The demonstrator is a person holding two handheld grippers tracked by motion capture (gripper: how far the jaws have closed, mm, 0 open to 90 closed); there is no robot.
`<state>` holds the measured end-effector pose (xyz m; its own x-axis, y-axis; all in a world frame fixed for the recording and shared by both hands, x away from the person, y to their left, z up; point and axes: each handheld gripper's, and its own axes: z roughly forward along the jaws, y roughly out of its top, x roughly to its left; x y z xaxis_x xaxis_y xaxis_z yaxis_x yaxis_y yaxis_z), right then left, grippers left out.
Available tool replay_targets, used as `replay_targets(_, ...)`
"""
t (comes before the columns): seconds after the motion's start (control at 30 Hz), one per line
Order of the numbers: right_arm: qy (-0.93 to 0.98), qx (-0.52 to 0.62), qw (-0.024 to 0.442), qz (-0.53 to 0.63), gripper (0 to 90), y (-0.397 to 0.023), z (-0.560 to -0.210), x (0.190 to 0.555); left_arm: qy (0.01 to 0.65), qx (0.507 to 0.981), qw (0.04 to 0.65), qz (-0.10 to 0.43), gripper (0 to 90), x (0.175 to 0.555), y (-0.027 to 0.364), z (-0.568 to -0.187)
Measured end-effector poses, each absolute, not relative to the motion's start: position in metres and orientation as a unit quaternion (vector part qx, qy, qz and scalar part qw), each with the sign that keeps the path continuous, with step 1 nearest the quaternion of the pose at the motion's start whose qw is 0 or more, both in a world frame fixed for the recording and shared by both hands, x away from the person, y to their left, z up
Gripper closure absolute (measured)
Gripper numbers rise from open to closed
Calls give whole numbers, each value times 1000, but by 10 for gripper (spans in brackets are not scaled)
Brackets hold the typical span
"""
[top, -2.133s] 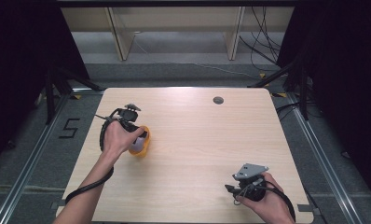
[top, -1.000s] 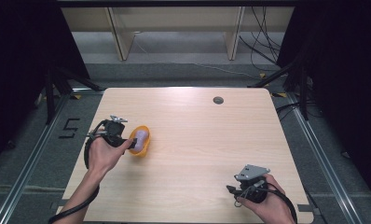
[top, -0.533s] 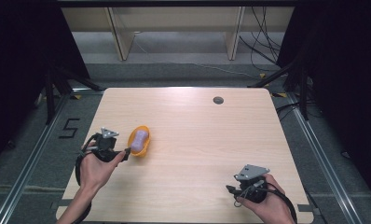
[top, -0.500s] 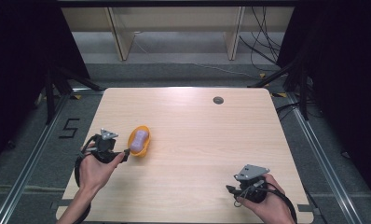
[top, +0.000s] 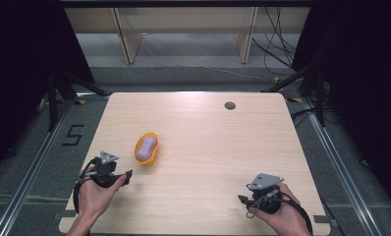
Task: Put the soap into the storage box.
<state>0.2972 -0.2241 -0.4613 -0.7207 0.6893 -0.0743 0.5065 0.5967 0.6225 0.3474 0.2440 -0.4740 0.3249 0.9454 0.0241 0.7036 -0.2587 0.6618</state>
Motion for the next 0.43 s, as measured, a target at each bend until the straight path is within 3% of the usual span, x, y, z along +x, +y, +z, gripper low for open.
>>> replay_targets(0.43,880,338,152,298,522,-224,-460,298,549,743,319,210,347,333,246,-494)
